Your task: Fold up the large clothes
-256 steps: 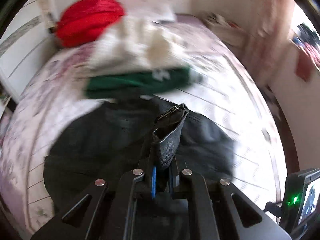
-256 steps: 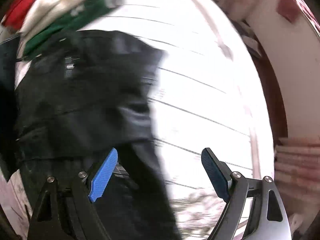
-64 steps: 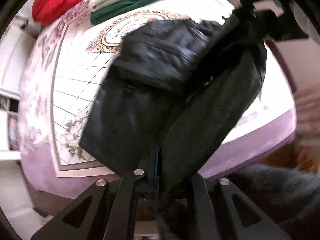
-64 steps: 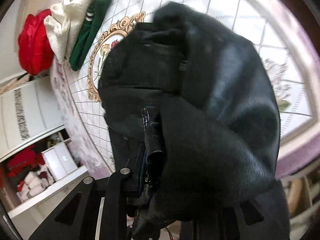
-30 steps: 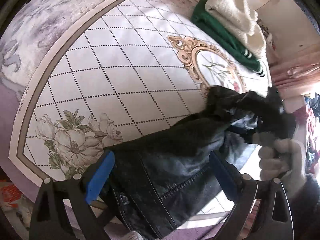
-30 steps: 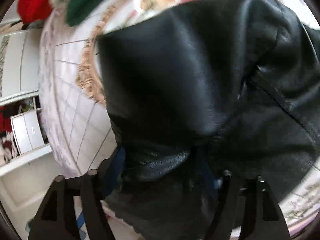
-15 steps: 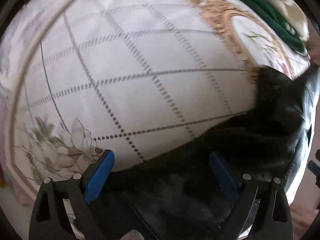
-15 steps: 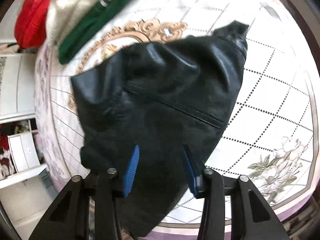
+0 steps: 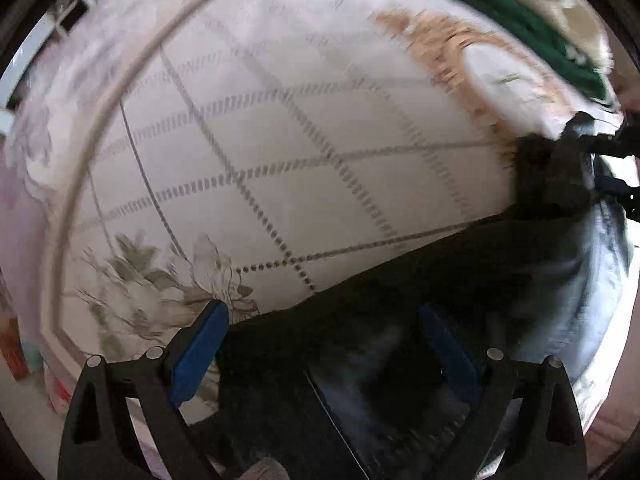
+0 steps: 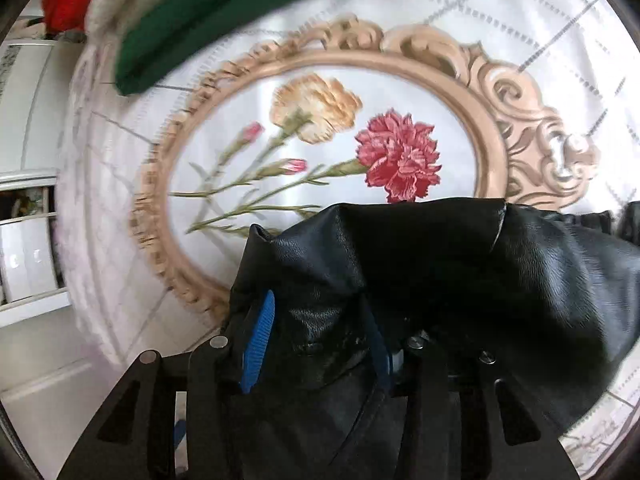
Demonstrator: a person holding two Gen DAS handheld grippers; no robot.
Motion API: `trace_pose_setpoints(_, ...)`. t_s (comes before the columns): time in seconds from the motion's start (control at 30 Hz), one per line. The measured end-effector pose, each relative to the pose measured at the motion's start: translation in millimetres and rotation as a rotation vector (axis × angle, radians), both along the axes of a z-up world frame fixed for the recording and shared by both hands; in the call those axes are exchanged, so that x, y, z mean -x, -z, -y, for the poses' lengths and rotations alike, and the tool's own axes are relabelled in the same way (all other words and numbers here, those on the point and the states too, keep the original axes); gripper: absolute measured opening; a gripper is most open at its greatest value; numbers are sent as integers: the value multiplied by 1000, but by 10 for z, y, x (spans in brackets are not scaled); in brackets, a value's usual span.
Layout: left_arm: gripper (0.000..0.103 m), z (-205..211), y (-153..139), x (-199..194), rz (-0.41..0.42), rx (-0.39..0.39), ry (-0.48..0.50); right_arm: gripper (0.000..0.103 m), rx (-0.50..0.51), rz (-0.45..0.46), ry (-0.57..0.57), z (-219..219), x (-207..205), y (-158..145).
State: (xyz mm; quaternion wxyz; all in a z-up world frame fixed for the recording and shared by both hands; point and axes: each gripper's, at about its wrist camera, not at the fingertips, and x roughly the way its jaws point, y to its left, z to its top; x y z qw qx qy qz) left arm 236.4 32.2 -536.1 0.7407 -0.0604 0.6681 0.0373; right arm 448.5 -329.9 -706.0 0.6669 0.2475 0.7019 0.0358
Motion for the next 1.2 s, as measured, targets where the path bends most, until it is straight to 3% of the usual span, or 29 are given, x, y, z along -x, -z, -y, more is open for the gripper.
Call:
trace_pose_setpoints(0.13,98,323,-483,-135,95,93,44,54,1,89,52,426,429,-496)
trace_pose_setpoints(0.2,98,582,-475,-298,104,143,62,61,-15,91,127,847,794,-642)
trace_pose_setpoints(0.27,98,800,-267,-472,90,134,81,63,-15,84,197,1088,1026,-686)
trace_pose_setpoints(0.33,99,1036,46,-688,45,114,100,71,-8,59,269,1378,1259,-569)
trace_pose_setpoints(0.4,100,1075,283,-820,7,152,94,77,-14,58,327,1587,1365,-380)
trace_pose_setpoints(0.5,103,1022,336,-847,11,172,96,77,-53,38,353,1731,1314,105)
trace_pose_setpoints(0.6,103,987,337,-827,20,176,95,80,-185,22,377,1811,1177,502)
trace_pose_setpoints(0.63,103,998,328,-849,26,167,101,72,-200,70,398,1822,1169,482)
trace_pose_setpoints(0.67,103,1021,324,-879,25,163,111,34,-191,106,423,1846,1187,433)
trace_pose_setpoints(0.7,103,1061,330,-915,23,164,123,23,-232,117,516,1911,1309,415)
trace_pose_setpoints(0.77,103,1216,294,-959,30,156,178,17,-283,113,671,2009,1585,395)
trace_pose_setpoints(0.8,103,1280,263,-969,39,138,208,17,-262,90,725,2026,1773,375)
trace_pose_setpoints(0.87,103,1406,106,-904,67,100,282,20,-222,6,720,1975,2007,391)
trace_pose_setpoints(0.93,103,1381,-16,-825,80,87,304,37,-209,-82,696,1949,2185,385)
trace_pose_setpoints(0.97,103,1312,-129,-753,92,93,293,49,-199,-132,675,1959,2287,331)
trace_pose_setpoints(1.03,103,1148,-284,-674,116,105,231,51,-144,-177,616,1964,2368,165)
trace_pose_setpoints(1.17,103,849,-267,-646,125,152,85,52,22,-83,431,1886,2219,-456)
trace_pose_setpoints(1.2,103,890,-153,-721,110,150,63,62,34,-38,371,1819,2095,-576)
